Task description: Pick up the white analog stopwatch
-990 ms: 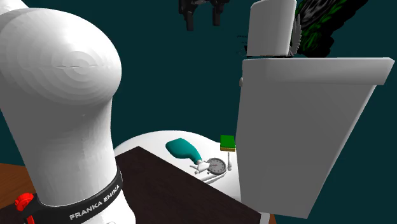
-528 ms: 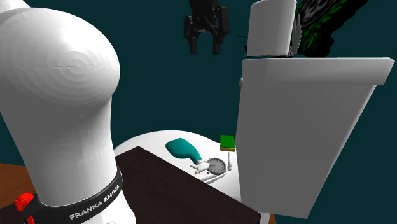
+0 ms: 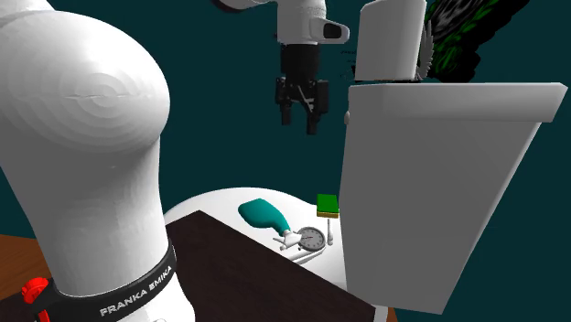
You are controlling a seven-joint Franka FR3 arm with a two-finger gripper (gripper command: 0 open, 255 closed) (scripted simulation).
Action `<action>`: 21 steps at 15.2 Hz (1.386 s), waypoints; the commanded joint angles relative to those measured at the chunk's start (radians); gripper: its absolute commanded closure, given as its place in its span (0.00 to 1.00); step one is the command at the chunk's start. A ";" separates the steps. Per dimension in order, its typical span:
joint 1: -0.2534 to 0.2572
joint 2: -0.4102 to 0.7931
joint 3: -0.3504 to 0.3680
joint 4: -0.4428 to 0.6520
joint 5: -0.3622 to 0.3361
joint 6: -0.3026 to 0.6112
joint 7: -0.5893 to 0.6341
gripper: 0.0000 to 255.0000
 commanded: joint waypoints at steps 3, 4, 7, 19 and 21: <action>-0.004 0.112 -0.010 -0.070 0.036 0.186 0.031 0.00; -0.002 0.147 -0.012 -0.083 0.049 0.234 0.037 0.00; 0.013 0.266 -0.024 -0.110 0.097 0.380 0.046 0.00; 0.104 0.898 0.051 0.048 1.017 0.819 -0.501 0.00; 0.045 0.971 0.120 0.093 1.138 0.849 -0.602 0.00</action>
